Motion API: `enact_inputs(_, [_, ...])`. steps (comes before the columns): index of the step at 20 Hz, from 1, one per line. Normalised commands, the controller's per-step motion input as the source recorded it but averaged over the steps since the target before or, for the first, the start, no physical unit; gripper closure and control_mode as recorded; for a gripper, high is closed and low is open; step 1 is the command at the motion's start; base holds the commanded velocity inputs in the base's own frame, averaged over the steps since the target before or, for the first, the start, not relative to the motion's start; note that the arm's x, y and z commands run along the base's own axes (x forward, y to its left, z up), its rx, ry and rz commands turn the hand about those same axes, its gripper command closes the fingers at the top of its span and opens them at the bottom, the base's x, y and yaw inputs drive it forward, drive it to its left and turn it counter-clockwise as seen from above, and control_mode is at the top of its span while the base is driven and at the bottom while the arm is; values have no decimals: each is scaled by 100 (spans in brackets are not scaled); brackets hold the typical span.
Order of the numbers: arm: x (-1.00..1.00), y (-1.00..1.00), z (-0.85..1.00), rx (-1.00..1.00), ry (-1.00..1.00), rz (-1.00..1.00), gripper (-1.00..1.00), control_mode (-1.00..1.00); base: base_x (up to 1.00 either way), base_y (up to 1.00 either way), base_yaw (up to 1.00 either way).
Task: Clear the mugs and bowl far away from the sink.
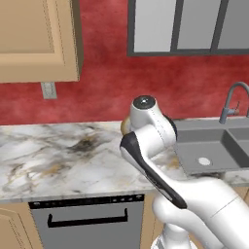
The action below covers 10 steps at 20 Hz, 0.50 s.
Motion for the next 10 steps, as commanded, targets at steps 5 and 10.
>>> enact_inputs(5, [-18, 0, 8, 0, 4, 0, 100, 100, -73, 0, 0])
enact_inputs(10, [0, 0, 0, 0, 0, 0, 100, 100, -85, -17, 25])
